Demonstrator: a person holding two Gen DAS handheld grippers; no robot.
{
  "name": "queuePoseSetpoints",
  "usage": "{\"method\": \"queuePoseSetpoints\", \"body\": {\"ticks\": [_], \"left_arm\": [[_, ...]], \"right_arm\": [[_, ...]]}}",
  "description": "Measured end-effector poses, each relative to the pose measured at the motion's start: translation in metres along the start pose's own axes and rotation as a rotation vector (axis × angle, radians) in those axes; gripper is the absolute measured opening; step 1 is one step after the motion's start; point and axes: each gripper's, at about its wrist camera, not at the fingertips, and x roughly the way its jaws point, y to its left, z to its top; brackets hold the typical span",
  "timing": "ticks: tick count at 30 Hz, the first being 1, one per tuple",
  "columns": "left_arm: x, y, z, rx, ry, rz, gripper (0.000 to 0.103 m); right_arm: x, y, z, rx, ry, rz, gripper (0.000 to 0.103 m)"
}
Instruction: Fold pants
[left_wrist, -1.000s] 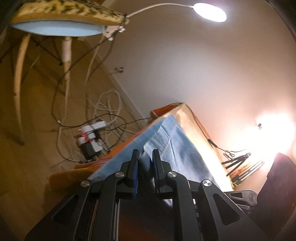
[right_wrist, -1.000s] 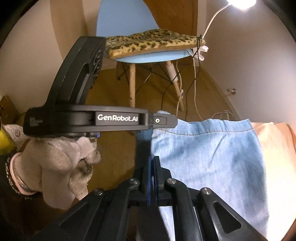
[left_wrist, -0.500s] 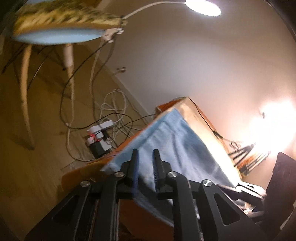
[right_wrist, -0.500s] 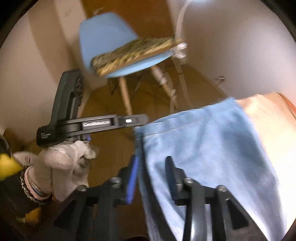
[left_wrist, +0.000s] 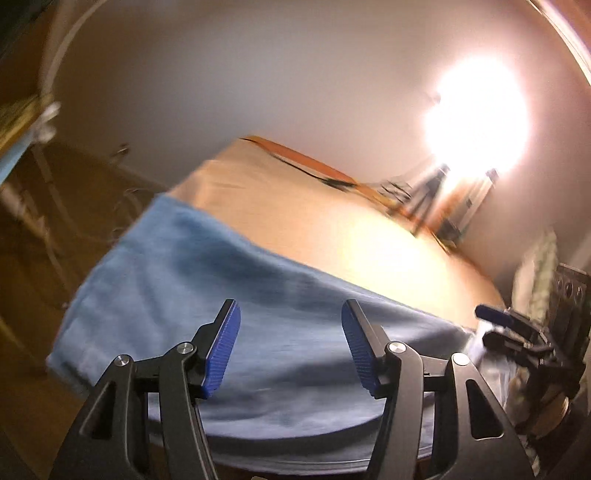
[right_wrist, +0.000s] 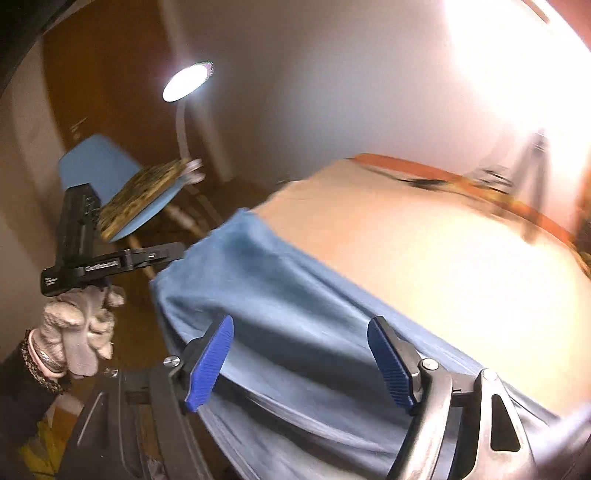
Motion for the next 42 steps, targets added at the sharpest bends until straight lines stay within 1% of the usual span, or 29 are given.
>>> {"method": "queuePoseSetpoints", "body": {"ticks": [4,6,10,12,16,18,21,22,24,28,32,34,36,42], "left_arm": [[0.020,-0.049,0.005,0.075,0.058,-0.049,0.057],[0.029,-0.072,0.004,0.117,0.086,-0.067,0.057],[0.050,-0.125,-0.002,0.205,0.151,-0.121,0.057],[0.060,-0.144,-0.008,0.227,0.181,-0.156,0.057],[0.078,-0.186,-0.020,0.283,0.223,-0.206,0.055],[0.085,-0.201,-0.024,0.294,0.246,-0.226,0.052],[0.093,-0.223,-0.031,0.315,0.279,-0.241,0.050],[0.096,-0.231,-0.034,0.327,0.290,-0.243,0.046],[0.098,-0.244,-0.037,0.339,0.304,-0.252,0.043],[0.108,-0.265,-0.045,0.335,0.329,-0.273,0.042],[0.123,-0.285,-0.061,0.346,0.346,-0.279,0.042],[0.132,-0.293,-0.070,0.352,0.363,-0.284,0.042],[0.138,-0.301,-0.078,0.378,0.371,-0.273,0.042],[0.152,-0.312,-0.095,0.468,0.370,-0.242,0.043]], "right_arm": [[-0.046,-0.052,-0.017,0.081,-0.021,-0.099,0.079],[-0.067,-0.075,-0.026,0.123,-0.026,-0.129,0.079],[-0.112,-0.132,-0.044,0.234,-0.032,-0.194,0.079],[-0.131,-0.157,-0.052,0.277,-0.036,-0.234,0.079],[-0.158,-0.200,-0.067,0.374,-0.040,-0.288,0.079],[-0.171,-0.221,-0.075,0.405,-0.038,-0.311,0.079],[-0.186,-0.246,-0.082,0.445,-0.036,-0.352,0.078],[-0.188,-0.251,-0.084,0.458,-0.037,-0.356,0.078],[-0.194,-0.266,-0.088,0.499,-0.039,-0.358,0.077],[-0.205,-0.292,-0.097,0.562,-0.031,-0.355,0.074],[-0.200,-0.316,-0.099,0.631,-0.006,-0.356,0.072],[-0.194,-0.327,-0.098,0.660,0.015,-0.363,0.070],[-0.182,-0.337,-0.093,0.687,0.047,-0.364,0.068],[-0.139,-0.361,-0.081,0.776,0.134,-0.380,0.063]]}}
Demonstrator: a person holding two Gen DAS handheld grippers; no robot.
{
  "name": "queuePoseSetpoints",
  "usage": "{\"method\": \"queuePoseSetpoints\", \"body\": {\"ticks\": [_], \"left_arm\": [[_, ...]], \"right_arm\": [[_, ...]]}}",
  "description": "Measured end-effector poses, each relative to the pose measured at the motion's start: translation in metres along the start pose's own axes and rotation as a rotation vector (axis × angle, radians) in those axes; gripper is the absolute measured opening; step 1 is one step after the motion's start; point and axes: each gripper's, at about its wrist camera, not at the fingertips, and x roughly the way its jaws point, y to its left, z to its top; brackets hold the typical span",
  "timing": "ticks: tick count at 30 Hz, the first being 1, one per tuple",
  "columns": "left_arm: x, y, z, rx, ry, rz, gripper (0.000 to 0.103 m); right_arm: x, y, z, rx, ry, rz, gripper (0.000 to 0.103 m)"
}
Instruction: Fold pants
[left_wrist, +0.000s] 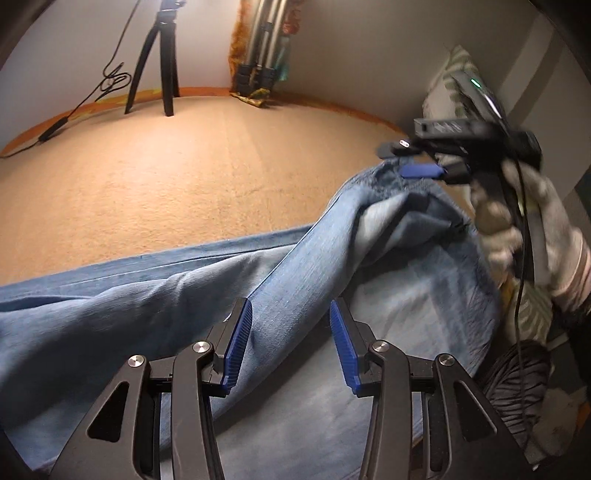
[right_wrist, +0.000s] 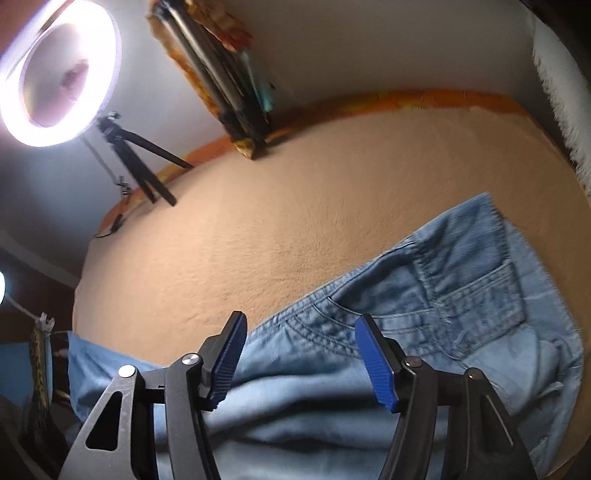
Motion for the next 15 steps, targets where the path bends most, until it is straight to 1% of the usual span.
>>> {"method": "queuePoseSetpoints", "body": {"ticks": [2,4,6,10,13,15], "left_arm": [[0.002,0.001,0.000,0.025,0.005,0.022,0.044],[0.003,0.005,0.000,0.029,0.006,0.028,0.050],[0.003,0.010,0.001,0.030,0.003,0.033,0.051],[0.006,0.014,-0.001,0.057,0.017,0.042,0.051],[0.008,0.009,-0.003,0.090,0.028,0.039,0.051],[0.008,0.006,-0.003,0.113,0.028,0.048,0.051]], "right_arm": [[0.017,0.002,0.006,0.031,0.030,-0.016,0.062],[0.033,0.005,0.012,0.048,0.052,-0.057,0.061],[0.045,0.009,0.017,0.048,0.061,-0.118,0.061],[0.057,0.012,0.023,0.075,0.070,-0.192,0.061],[0.066,0.018,0.025,0.054,0.094,-0.261,0.060],[0.071,0.022,0.025,0.032,0.109,-0.300,0.056]]}}
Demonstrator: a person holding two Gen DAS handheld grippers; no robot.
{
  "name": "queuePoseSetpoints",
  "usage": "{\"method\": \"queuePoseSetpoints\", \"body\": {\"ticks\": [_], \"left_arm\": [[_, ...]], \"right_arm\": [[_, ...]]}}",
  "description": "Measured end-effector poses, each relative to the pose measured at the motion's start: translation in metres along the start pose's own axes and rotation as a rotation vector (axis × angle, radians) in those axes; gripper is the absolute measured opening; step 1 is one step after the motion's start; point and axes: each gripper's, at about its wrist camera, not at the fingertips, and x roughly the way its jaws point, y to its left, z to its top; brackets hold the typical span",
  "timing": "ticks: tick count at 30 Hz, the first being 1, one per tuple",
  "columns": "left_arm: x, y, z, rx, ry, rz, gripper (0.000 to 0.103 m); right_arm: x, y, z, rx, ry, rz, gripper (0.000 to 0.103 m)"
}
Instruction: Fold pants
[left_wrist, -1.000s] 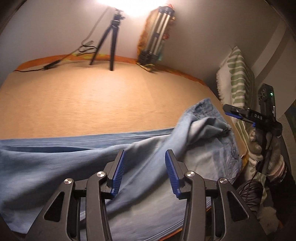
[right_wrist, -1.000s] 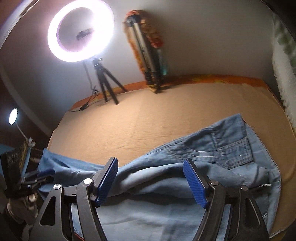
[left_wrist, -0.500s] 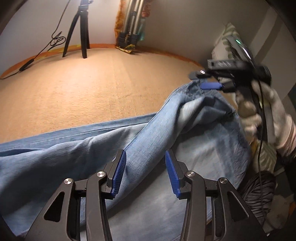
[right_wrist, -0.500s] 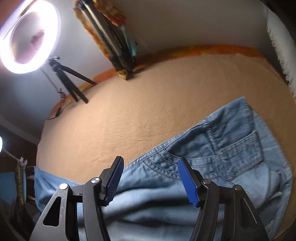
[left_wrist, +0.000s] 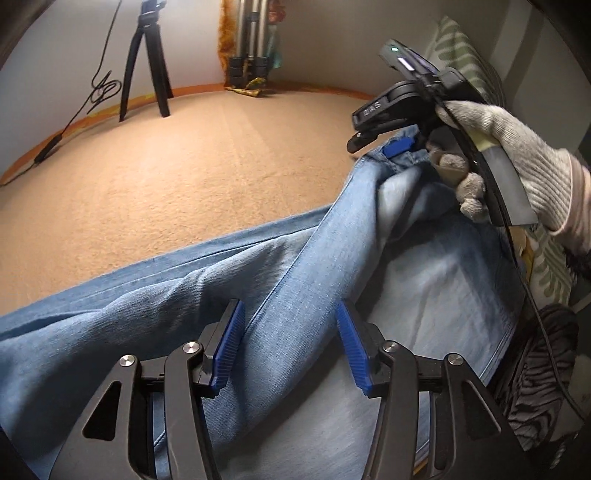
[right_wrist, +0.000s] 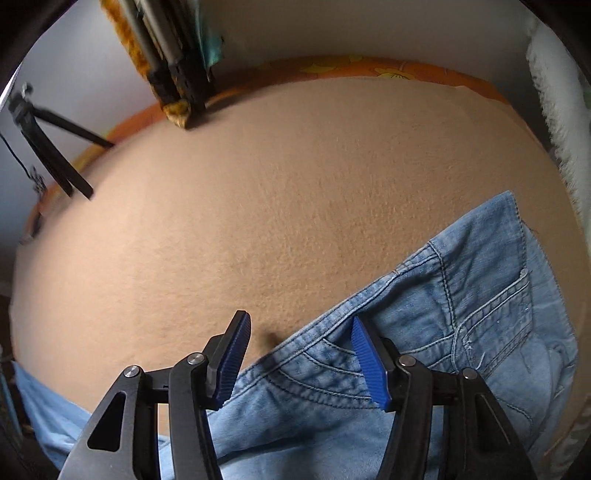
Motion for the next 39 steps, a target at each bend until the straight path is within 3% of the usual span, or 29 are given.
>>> {"method": "queuePoseSetpoints", "body": {"ticks": [4,8,12,17,23,30,32,34,37,39], "left_arm": [[-0.003,0.001,0.002,0.004,-0.003,-0.007,0.054],[-0.004,0.002,0.002,0.007,-0.004,0.001,0.057],[-0.004,0.001,-0.001,0.030,0.000,0.015,0.057],[0.000,0.007,-0.003,0.007,0.013,0.004,0.057],[-0.001,0.012,-0.006,-0.019,0.012,-0.016,0.057],[0.000,0.006,-0.009,0.016,0.018,-0.034,0.056],[-0.004,0.002,-0.013,0.030,0.012,-0.045,0.052],[-0.008,-0.002,-0.015,0.045,0.006,-0.049,0.039],[-0.014,-0.009,-0.020,0.068,0.001,-0.061,0.027],[-0.017,-0.014,-0.024,0.073,0.003,-0.084,0.025]], "right_arm": [[0.002,0.007,-0.004,-0.045,0.010,-0.068,0.049],[-0.003,0.003,-0.008,-0.041,-0.003,-0.058,0.031],[-0.012,-0.012,-0.015,-0.019,-0.016,0.007,0.017],[-0.033,-0.031,-0.026,0.027,-0.070,0.093,0.009],[-0.069,-0.060,-0.038,0.064,-0.159,0.199,0.008],[-0.118,-0.084,-0.086,0.099,-0.256,0.282,0.008],[-0.127,-0.091,-0.105,0.123,-0.274,0.310,0.008],[-0.132,-0.102,-0.127,0.150,-0.296,0.334,0.007],[-0.138,-0.120,-0.164,0.180,-0.323,0.339,0.007],[-0.135,-0.128,-0.186,0.200,-0.321,0.348,0.007]]}}
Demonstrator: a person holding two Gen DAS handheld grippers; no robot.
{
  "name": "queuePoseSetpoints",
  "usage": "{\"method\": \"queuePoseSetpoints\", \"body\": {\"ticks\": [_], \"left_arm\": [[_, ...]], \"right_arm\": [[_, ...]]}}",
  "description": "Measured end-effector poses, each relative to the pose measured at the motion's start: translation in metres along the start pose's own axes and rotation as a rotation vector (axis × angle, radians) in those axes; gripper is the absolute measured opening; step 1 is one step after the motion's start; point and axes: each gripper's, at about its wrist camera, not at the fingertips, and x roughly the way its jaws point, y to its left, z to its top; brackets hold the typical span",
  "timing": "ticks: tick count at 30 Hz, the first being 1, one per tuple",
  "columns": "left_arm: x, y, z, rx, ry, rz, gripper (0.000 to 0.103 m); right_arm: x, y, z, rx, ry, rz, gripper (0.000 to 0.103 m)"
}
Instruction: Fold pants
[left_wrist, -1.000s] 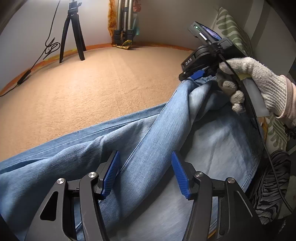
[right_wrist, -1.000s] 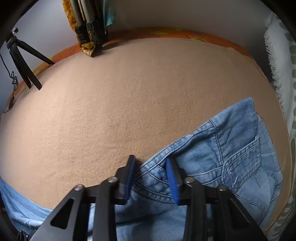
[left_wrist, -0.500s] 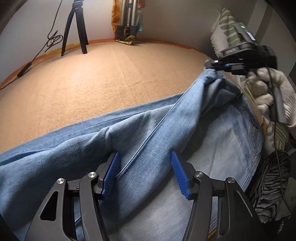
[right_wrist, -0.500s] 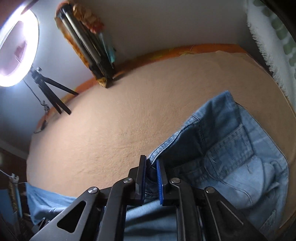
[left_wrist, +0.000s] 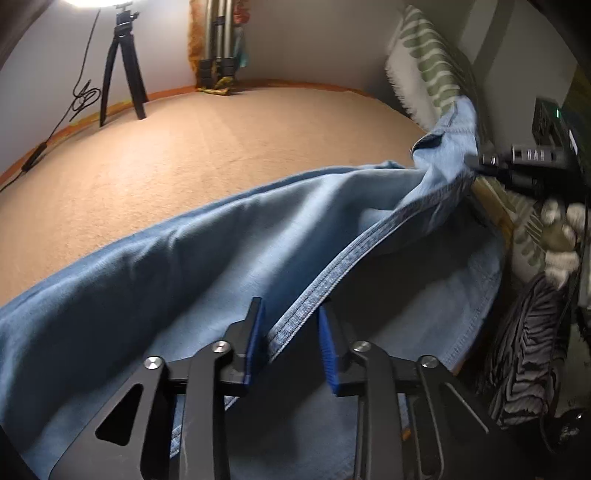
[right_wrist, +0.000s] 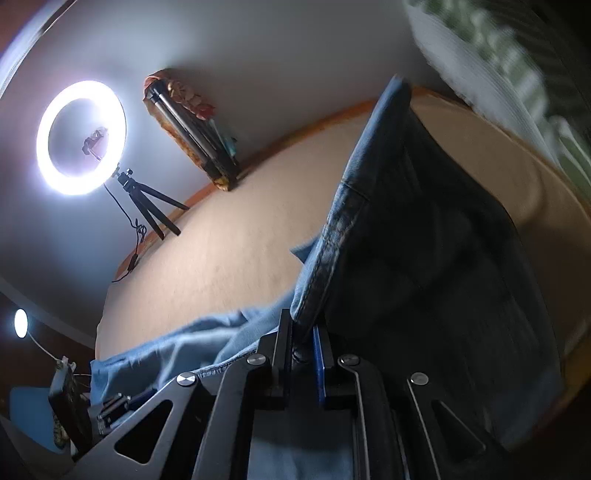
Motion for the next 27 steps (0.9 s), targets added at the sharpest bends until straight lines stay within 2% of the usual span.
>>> {"method": "queuePoseSetpoints", "body": {"ticks": [4,7,8,9,10,13,14,16,17,18,19,22,27], "left_arm": [[-0.005,-0.016,-0.002,0.034,-0.013,-0.019,0.024],[-0.004,-0.030,0.003,0.056,-0.026,-0.035,0.025],[-0.001,-0.039,0.006,0.075,-0.025,-0.045,0.028],[0.003,-0.046,0.008,0.096,-0.023,-0.047,0.040],[0.007,-0.055,0.011,0.124,-0.024,-0.042,0.048],[0.021,-0.076,0.013,0.197,-0.013,-0.043,0.048],[0.029,-0.084,0.015,0.224,-0.003,-0.043,0.048],[0.042,-0.094,0.017,0.258,0.019,-0.044,0.048],[0.047,-0.098,0.017,0.274,0.028,-0.046,0.048],[0.051,-0.102,0.017,0.293,0.035,-0.046,0.048],[0.053,-0.107,0.014,0.317,0.039,-0.039,0.048],[0.063,-0.119,0.012,0.374,0.048,-0.015,0.048],[0.068,-0.124,0.013,0.400,0.050,-0.009,0.048]], "right_arm": [[-0.001,-0.016,-0.024,0.029,0.002,0.005,0.008],[0.005,-0.029,-0.033,0.056,0.027,0.029,0.012],[0.007,-0.033,-0.035,0.066,0.032,0.032,0.014],[0.008,-0.037,-0.037,0.077,0.036,0.039,0.016],[0.009,-0.041,-0.038,0.083,0.038,0.046,0.018],[0.007,-0.049,-0.037,0.078,0.031,0.043,0.038],[0.005,-0.053,-0.034,0.084,0.027,0.044,0.042],[0.003,-0.065,-0.027,0.109,0.032,0.069,0.041],[0.003,-0.071,-0.024,0.123,0.036,0.059,0.045],[0.001,-0.078,-0.020,0.131,0.026,0.029,0.055],[-0.002,-0.085,-0.016,0.140,0.008,0.010,0.058],[-0.005,-0.106,-0.005,0.188,-0.010,0.008,0.058],[0.000,-0.127,0.007,0.223,-0.015,-0.043,0.058]]}}
